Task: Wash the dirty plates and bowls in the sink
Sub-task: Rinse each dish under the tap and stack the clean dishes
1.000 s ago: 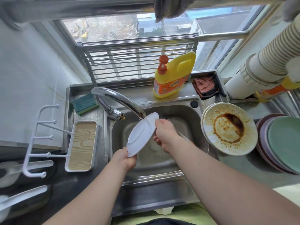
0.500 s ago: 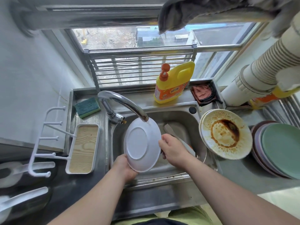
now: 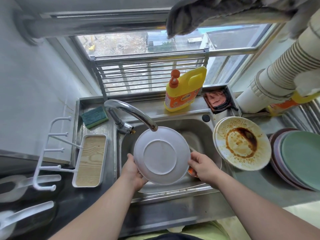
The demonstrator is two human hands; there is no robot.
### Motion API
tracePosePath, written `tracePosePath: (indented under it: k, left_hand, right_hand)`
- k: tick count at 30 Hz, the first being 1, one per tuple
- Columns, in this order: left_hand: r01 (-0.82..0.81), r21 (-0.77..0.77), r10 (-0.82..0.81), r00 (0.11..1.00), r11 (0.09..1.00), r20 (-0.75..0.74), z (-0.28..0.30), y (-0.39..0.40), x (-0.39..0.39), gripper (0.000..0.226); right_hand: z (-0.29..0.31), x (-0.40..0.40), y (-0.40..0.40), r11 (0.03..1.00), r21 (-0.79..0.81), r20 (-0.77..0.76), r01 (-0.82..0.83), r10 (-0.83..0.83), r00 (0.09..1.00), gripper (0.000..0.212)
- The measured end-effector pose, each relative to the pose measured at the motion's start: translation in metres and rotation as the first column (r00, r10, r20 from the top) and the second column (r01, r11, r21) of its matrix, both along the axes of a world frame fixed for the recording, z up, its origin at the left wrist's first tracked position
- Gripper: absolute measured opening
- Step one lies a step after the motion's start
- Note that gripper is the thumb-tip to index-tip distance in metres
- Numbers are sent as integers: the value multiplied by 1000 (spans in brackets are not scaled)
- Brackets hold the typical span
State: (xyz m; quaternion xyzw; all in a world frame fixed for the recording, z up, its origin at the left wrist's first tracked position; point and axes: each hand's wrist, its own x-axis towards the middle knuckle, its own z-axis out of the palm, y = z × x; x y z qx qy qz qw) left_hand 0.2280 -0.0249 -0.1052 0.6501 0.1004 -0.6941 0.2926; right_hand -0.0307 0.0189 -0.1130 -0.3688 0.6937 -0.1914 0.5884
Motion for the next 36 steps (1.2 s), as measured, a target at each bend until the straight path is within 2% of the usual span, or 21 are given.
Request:
tracePosePath:
  k: [4,6,8,11,15,17,20,21,23,24,25,27,29,32,36]
  left_hand:
    - [21,-79,-21,1000,997,12,2,2,-1,61]
    - [35,-115,-30,999,993,43,1,1,-6,61]
    - [79,-128,-69,994,989,87,1,1,-11,62]
    - [171,-154,-145,975,973,168,4,0,-16,50]
    - [267,-196,-220,948,944,230,10,-6,-20,39]
    - [251,-205,-204,953,946,226,8,-10,-19,37]
    - [134,-220,-107,986,966,131,4,-16,-13,37]
    - [87,-209,-71,994,974,86,2,-17,-11,38]
    - [34,-163,-34,999,986,3,1,-17,-4,44]
    - [32,-151,-35,999,988,-18,1,-15,-1,47]
    - [41,-154,-43,999,987,-14,1,-14,2,50]
    - [50,-176,-43,998,983,43,0,-9,9,52]
    - [35,-177,-21,997,984,79,-2,-6,15,50]
    - [20,-162,-3,994,987,106,-3,-1,24,48]
    - [23,-178,-1,993,984,121,-5,2,30,46]
  right_hand:
    - [-22,-2,3,995,80,-47,52,-48,998,18]
    - [-30,0,4,986,150,-61,71,-62,996,23]
    - [-33,4,2,961,232,-47,151,-144,988,28]
    - [-26,12,-2,880,344,-58,328,-329,943,36]
    - [-30,20,-10,829,367,-92,423,-420,903,45]
    - [-29,25,-16,774,394,-15,496,-534,845,38]
    - [-28,38,-29,700,457,138,548,-665,734,30]
    - [-43,37,-33,705,448,159,550,-668,727,34]
    - [-109,21,-44,706,402,128,583,-674,728,61]
    - [-128,21,-48,722,374,127,582,-662,739,73]
    - [-126,28,-52,743,356,145,567,-643,752,76]
    - [-73,50,-59,771,326,94,547,-602,793,58]
    - [-36,68,-66,800,300,29,519,-552,834,51]
    - [-34,75,-70,843,298,-29,448,-461,887,57]
    - [-39,78,-72,856,274,25,438,-462,887,47]
